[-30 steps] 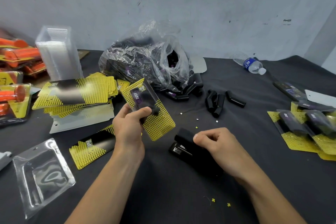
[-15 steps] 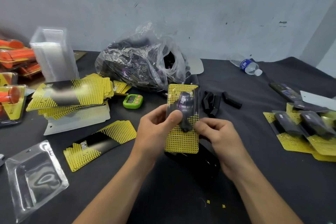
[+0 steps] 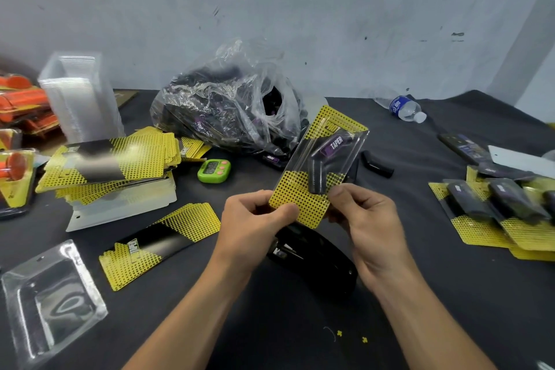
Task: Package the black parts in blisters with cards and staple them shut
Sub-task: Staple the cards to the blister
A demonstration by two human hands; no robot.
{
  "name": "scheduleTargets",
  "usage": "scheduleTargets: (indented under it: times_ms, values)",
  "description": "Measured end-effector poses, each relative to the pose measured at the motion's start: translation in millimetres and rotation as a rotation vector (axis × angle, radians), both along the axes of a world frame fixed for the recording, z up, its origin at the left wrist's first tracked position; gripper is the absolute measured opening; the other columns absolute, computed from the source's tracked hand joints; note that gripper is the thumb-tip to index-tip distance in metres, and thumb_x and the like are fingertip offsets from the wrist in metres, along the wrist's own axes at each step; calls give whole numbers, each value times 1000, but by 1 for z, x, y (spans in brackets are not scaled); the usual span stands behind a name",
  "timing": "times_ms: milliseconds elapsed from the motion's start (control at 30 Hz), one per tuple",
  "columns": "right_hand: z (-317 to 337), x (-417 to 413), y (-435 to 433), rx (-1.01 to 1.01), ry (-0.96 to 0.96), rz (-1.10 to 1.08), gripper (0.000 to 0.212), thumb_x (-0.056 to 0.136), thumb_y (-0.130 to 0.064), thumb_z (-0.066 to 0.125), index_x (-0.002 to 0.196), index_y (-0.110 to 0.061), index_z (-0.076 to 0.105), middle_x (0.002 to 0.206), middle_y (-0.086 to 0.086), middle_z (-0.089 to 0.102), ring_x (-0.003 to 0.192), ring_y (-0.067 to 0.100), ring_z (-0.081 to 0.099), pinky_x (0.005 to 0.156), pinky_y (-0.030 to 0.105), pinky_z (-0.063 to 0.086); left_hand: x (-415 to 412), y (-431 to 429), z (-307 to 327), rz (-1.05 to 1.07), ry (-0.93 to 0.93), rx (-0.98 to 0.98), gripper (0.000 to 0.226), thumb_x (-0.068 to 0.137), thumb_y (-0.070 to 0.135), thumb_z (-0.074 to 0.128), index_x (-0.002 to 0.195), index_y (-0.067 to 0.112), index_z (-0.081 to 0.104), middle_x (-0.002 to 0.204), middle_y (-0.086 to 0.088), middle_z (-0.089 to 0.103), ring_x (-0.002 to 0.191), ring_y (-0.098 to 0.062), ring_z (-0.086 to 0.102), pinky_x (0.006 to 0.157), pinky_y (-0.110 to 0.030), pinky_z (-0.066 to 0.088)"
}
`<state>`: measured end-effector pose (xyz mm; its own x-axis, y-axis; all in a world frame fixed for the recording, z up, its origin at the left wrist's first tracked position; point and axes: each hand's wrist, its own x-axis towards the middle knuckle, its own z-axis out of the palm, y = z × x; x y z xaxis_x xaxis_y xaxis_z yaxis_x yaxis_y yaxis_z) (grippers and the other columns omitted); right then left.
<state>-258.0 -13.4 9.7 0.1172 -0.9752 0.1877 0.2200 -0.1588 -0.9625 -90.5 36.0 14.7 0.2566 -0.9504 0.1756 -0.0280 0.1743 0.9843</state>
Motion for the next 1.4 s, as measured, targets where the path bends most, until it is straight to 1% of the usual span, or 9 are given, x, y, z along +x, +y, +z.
scheduleTargets:
  times_ms: [267,400,467,600,867,1000,1100,1267,1400]
  values:
    - [6,0,6,26,67,191,19,99,-11,64,102,-17,82,101,10,79,96,27,71,88,39,56,-3,-1,1,-28,-26,32,15,78,26,74,81,13,81,86,-24,74,72,-23,66,70,-42,54]
    - [12,1,12,-44,121,212,30,97,1,63,103,-20,82,94,0,80,90,10,75,80,19,56,-6,0,0,48,-30,-8,23,74,33,79,84,12,79,89,-26,71,75,-36,67,79,-60,55]
    - [12,2,13,-57,124,187,27,93,1,68,98,-21,84,92,4,80,86,12,75,77,18,56,-8,0,1,64,-14,-34,24,72,36,82,84,17,81,88,-21,75,82,-43,71,80,-59,57]
    - [9,4,11,-6,137,147,25,90,0,72,93,-21,84,89,9,79,79,15,72,74,21,56,-7,-5,1,22,43,-21,5,84,9,81,85,14,83,85,-19,78,74,-26,72,71,-44,60]
    - [3,7,10,5,83,86,20,90,-2,73,91,-18,84,85,10,79,73,14,67,70,23,56,-6,-8,3,-2,64,18,29,91,2,70,69,17,82,65,-3,74,56,-11,69,56,-18,52]
    - [8,3,4,53,77,73,25,96,-2,66,95,-20,83,92,9,79,84,20,72,77,29,59,-8,-8,13,-43,-31,55,11,92,17,76,95,24,83,91,-4,81,88,-23,77,84,-41,61]
    - [17,-6,1,76,111,89,32,102,-4,58,99,-24,83,100,1,81,95,16,76,77,24,58,-15,-12,35,-118,30,7,29,87,25,72,116,26,75,108,-1,79,104,-19,74,93,-33,60]
    - [31,-36,1,136,102,1,32,104,-3,54,119,-22,75,100,1,81,93,15,77,74,26,59,-58,-36,57,-26,19,130,12,94,16,70,90,19,81,90,-4,81,96,-31,76,91,-51,60]
    - [41,-94,8,24,238,-145,57,89,-3,71,123,-48,62,109,-22,74,96,7,73,80,33,60,-116,-61,63,-27,59,242,9,87,19,78,95,22,77,87,3,80,87,-21,76,88,-47,62]
